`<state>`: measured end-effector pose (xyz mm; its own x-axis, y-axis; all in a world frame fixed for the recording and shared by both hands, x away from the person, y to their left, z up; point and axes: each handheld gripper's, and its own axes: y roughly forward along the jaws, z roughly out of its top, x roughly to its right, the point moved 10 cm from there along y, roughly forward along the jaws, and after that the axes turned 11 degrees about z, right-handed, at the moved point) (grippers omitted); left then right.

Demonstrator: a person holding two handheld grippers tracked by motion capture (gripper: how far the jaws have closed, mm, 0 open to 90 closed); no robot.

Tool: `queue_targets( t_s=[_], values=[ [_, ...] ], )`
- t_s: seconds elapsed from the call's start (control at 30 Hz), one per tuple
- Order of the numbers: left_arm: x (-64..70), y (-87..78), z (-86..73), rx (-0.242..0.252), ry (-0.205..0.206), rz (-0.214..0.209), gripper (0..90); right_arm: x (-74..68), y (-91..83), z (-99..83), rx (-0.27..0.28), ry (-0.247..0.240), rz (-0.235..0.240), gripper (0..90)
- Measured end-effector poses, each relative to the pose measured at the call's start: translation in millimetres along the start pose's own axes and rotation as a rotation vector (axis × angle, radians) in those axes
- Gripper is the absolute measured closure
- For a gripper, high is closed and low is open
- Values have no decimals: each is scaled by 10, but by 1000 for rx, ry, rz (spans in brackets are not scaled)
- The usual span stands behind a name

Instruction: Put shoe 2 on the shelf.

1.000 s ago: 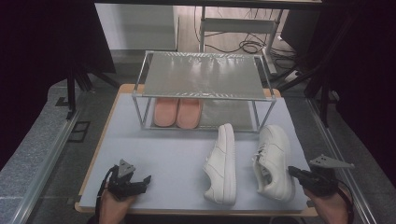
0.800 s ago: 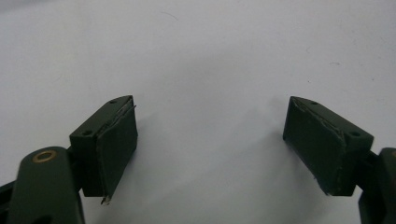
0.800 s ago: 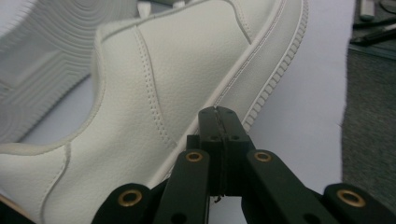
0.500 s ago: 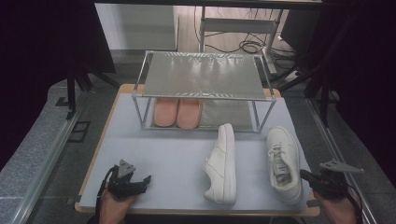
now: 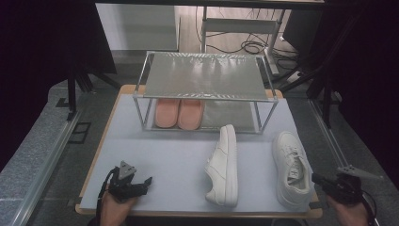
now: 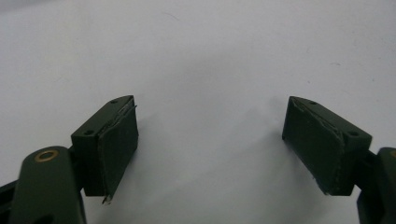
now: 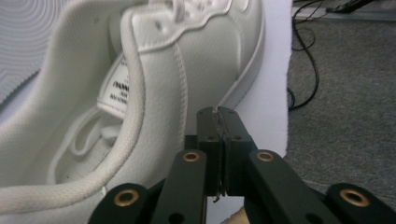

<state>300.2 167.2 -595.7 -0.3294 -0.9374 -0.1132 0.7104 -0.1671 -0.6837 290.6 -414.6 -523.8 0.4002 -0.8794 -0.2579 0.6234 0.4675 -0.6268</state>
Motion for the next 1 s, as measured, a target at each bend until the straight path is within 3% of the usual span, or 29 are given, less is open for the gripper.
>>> queue_targets(
  t_s=[0.17,0.3,0.4,0.43,0.5,0.67,1.0],
  values=[
    [0,0,0,0,-1,0,186,-158,-93,173,35,-30,36,882],
    [-1,0,0,0,-1,0,186,-295,-71,261,43,-53,57,891],
    [-1,0,0,0,-1,-1,186,-335,-65,298,47,-68,41,895],
    [-1,0,0,0,-1,0,186,-405,-69,340,60,-72,66,897],
    [0,0,0,0,-1,0,186,-433,-69,354,58,-80,68,899],
    [-1,0,0,0,-1,0,186,-576,-21,399,48,-106,87,900],
    [-1,0,0,1,-2,0,186,-1013,202,492,24,-174,161,900]
  ],
)
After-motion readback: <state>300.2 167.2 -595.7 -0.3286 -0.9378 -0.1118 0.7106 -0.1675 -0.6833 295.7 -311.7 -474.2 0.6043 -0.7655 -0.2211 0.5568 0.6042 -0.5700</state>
